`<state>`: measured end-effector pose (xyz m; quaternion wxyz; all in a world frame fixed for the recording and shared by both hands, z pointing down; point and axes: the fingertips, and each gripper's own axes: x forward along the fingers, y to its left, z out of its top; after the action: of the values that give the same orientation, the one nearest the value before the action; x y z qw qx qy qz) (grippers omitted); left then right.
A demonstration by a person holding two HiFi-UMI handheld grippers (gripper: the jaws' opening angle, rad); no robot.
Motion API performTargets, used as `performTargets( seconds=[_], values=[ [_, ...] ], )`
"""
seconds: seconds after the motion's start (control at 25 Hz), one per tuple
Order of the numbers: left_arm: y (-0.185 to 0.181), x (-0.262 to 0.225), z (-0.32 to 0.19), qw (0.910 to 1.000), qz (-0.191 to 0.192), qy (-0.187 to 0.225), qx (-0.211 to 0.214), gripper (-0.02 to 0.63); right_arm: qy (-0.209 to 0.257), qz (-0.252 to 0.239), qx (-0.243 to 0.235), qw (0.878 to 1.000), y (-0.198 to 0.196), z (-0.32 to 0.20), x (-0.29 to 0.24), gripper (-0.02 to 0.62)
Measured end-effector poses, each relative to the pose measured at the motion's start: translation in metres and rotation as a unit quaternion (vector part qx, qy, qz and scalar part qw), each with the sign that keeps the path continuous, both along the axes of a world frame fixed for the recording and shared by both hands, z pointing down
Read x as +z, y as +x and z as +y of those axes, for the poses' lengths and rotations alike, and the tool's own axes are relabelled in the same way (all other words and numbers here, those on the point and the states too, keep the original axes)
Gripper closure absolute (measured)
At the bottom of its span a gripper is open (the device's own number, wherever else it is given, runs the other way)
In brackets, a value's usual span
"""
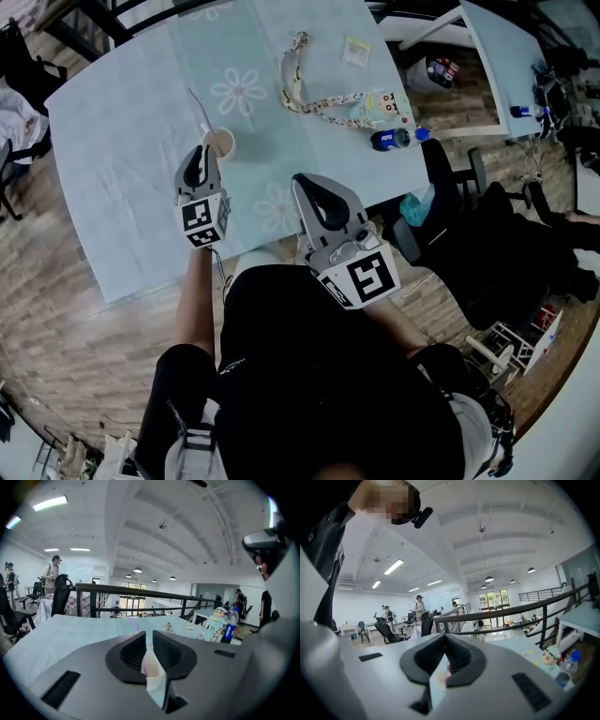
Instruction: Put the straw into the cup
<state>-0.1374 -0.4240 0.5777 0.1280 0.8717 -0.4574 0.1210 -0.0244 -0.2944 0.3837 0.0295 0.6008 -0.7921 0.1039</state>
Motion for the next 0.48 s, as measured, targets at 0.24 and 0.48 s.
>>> performTargets(
  seconds=[0.24,0.48],
  values=[
    [0.003,-0.066,0.044,0.9977,0.036,0.049,-0.029,0.592,0.026,-0.014,-0.041,0.999,0.001,0.02,-0.012,0.586],
    [0.028,-0.135,0.1,0.9917,0.089,0.087,-0.032,0.593,0.047,-0.024,-0.08,0.995,0.01,0.045,-0.029,0.586]
  ],
)
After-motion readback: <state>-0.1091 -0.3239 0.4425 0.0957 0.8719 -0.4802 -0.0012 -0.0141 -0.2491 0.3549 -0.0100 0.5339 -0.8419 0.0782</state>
